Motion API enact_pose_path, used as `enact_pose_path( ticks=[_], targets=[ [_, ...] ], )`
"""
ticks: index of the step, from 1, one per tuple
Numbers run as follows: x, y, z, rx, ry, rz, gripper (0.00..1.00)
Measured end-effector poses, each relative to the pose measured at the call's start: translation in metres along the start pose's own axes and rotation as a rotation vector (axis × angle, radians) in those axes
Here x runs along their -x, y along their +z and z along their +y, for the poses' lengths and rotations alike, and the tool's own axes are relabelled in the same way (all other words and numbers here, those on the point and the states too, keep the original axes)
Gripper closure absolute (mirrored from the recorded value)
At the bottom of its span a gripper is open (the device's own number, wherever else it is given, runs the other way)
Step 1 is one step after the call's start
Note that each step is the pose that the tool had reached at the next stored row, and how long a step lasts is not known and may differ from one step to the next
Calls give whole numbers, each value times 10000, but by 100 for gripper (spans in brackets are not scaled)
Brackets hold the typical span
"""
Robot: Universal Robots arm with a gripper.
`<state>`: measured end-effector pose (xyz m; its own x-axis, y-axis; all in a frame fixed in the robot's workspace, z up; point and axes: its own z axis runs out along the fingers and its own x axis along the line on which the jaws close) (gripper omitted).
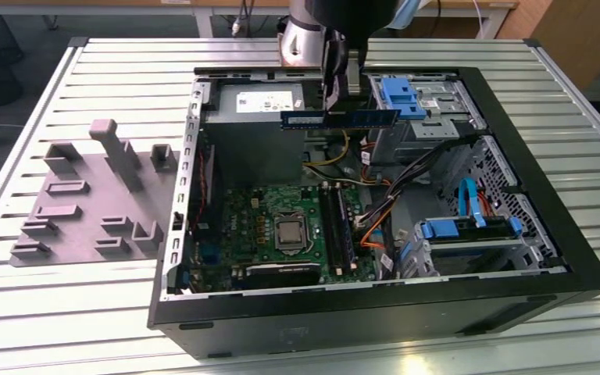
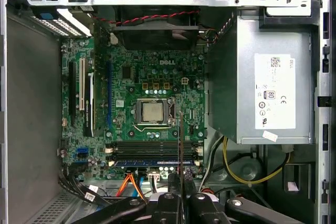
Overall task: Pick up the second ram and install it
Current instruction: 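Insert the second ram into the second slot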
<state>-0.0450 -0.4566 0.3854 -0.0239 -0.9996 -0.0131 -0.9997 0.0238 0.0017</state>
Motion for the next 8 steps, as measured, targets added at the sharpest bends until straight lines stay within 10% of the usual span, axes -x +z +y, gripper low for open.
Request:
enact_pose_path(
  ticks=[8],
  targets=[
    [0, 2, 0, -8, 564, 16, 86]
  ],
)
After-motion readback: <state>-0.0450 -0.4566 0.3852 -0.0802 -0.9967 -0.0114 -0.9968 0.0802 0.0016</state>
